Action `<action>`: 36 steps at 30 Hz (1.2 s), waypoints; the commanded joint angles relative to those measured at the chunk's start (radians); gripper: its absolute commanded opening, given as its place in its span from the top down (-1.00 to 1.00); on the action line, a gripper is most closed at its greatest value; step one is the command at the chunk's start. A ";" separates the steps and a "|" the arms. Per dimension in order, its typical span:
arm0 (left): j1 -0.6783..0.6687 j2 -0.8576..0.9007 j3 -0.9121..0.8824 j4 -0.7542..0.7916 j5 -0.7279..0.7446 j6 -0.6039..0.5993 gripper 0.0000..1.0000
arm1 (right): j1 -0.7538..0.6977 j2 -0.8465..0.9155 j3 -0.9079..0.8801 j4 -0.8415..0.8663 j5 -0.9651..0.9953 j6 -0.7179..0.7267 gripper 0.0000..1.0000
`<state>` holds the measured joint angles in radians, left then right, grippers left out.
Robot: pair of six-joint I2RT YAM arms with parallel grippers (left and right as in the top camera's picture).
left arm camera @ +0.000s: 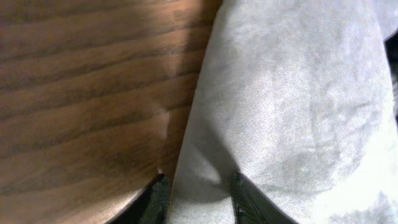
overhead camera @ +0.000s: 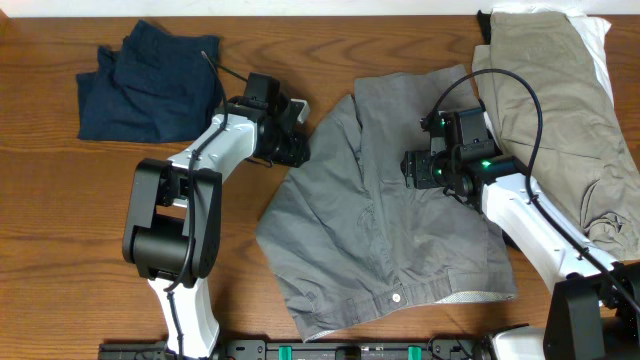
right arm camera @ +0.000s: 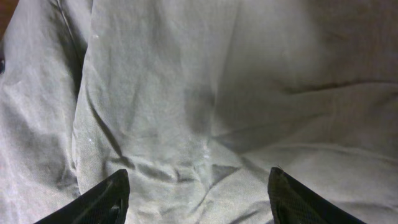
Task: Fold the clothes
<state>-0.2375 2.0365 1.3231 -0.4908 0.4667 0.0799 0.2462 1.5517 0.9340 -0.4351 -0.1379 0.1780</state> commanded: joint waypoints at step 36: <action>-0.051 -0.166 0.213 -0.322 -0.505 -0.216 0.10 | -0.057 0.004 0.016 -0.055 0.006 -0.011 -0.39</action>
<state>-0.3363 1.8847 1.5291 -0.8146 0.0097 -0.1051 0.2005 1.5517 0.9340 -0.4889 -0.1360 0.1772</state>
